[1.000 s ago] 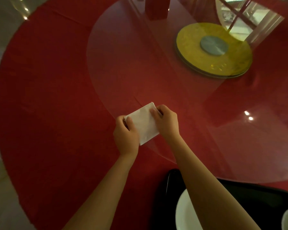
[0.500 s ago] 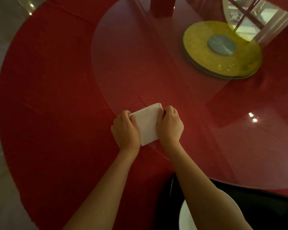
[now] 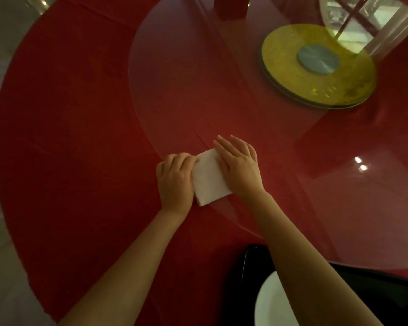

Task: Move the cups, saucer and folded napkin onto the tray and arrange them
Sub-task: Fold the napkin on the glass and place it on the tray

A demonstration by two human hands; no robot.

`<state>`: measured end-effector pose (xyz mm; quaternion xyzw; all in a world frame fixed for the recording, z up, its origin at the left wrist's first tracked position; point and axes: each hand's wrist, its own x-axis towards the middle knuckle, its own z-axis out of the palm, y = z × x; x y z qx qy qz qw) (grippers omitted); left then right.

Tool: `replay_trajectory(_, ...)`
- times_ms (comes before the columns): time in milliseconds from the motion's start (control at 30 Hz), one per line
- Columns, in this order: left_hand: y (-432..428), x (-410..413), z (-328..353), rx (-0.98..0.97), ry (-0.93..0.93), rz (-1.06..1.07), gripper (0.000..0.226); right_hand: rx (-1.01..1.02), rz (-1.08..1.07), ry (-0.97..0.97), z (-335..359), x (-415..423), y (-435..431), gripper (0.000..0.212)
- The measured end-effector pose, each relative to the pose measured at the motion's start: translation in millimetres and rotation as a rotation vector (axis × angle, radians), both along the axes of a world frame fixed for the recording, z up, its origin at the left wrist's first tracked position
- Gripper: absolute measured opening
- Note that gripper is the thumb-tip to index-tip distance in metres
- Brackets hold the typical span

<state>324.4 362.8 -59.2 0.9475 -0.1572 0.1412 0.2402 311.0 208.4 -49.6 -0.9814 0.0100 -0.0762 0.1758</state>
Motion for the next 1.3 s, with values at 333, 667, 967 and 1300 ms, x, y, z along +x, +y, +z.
replay_trajectory(333, -0.7, 33.3, 22.8, 0.138, 0.179, -0.200, 0.026, -0.054, 0.090, 0.105, -1.5, 6.1, -9.9, 0.045)
replay_trajectory(667, -15.0, 61.4, 42.6, 0.282, 0.748, -0.307, 0.033, 0.192, -0.266, -0.017, 10.6, -24.3, -1.9, 0.049)
replay_trajectory(967, -5.3, 10.0, 54.0, -0.141, 0.710, -0.320, 0.017, 0.404, -0.504, 0.021, 15.8, -99.8, 41.2, 0.042)
replay_trajectory(1300, -17.1, -39.5, 60.2, -0.827, 0.771, 0.028, 0.029, 1.287, -0.519, 0.056, 52.9, -97.4, 31.3, 0.033)
